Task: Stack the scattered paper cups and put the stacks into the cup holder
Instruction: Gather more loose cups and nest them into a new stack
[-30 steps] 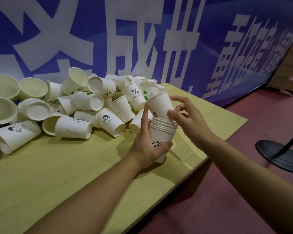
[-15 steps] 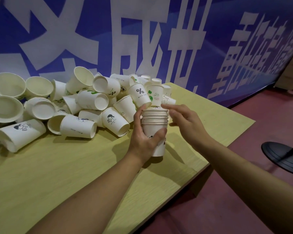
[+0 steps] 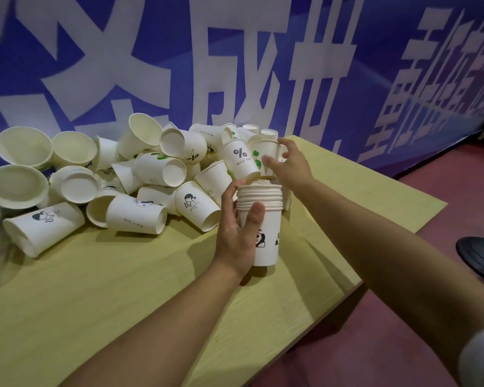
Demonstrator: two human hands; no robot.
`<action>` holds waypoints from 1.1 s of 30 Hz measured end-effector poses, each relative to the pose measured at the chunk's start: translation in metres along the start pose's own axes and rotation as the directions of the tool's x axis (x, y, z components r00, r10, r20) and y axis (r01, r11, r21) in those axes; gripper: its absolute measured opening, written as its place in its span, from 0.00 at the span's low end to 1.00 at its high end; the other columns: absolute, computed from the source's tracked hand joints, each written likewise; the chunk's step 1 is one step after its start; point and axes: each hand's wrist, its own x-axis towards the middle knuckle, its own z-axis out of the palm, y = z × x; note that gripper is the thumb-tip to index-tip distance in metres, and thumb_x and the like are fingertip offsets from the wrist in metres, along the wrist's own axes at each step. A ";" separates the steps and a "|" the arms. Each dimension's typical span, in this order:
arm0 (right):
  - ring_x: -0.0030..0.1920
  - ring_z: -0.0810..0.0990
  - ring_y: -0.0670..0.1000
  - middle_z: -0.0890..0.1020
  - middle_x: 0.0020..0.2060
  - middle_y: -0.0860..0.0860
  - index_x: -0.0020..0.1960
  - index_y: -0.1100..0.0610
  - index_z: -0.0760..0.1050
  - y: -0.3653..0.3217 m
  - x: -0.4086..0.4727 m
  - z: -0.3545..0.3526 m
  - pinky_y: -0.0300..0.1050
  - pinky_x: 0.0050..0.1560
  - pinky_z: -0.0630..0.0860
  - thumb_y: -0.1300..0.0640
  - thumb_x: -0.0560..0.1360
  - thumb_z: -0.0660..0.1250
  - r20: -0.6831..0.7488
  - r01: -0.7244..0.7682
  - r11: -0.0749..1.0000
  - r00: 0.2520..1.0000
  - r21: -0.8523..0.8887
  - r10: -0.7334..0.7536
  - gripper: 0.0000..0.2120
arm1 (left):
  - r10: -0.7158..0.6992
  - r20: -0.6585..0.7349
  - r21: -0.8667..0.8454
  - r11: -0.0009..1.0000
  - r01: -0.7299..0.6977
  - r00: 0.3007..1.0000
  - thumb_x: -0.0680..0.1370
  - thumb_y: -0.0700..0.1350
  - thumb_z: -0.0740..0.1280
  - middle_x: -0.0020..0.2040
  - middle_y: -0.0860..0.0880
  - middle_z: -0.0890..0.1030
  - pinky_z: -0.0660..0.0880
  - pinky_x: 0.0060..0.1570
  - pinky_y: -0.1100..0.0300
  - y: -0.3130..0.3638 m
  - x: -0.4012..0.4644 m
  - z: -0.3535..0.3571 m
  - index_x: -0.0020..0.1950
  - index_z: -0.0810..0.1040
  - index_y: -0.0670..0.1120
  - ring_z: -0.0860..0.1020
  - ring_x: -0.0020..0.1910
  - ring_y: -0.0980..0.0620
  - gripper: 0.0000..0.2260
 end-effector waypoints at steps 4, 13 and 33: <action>0.55 0.82 0.58 0.76 0.64 0.54 0.74 0.44 0.64 0.001 0.002 0.004 0.57 0.49 0.84 0.50 0.74 0.76 0.034 -0.024 0.998 0.999 0.061 0.022 0.34 | 0.008 0.003 0.029 1.000 -0.008 1.000 0.71 0.61 0.68 0.55 0.47 0.83 0.82 0.42 0.54 -0.002 0.000 0.001 0.65 0.70 0.62 0.84 0.47 0.48 0.23; 0.55 0.79 0.50 0.74 0.60 0.50 0.74 0.47 0.64 -0.025 -0.041 -0.041 0.44 0.48 0.83 0.51 0.75 0.74 -0.156 0.212 0.938 0.972 0.274 -0.174 0.32 | 0.043 0.065 0.085 0.995 -0.049 0.997 0.72 0.60 0.68 0.59 0.57 0.81 0.78 0.46 0.67 0.005 -0.005 0.004 0.69 0.69 0.63 0.83 0.53 0.59 0.25; 0.56 0.77 0.39 0.78 0.60 0.41 0.60 0.45 0.80 -0.009 -0.129 -0.072 0.37 0.55 0.74 0.59 0.80 0.64 0.092 0.307 0.952 0.947 0.016 -0.307 0.14 | 0.056 0.001 0.183 0.982 -0.055 0.998 0.75 0.58 0.68 0.58 0.56 0.78 0.78 0.43 0.66 0.024 -0.004 0.002 0.73 0.63 0.59 0.82 0.48 0.62 0.29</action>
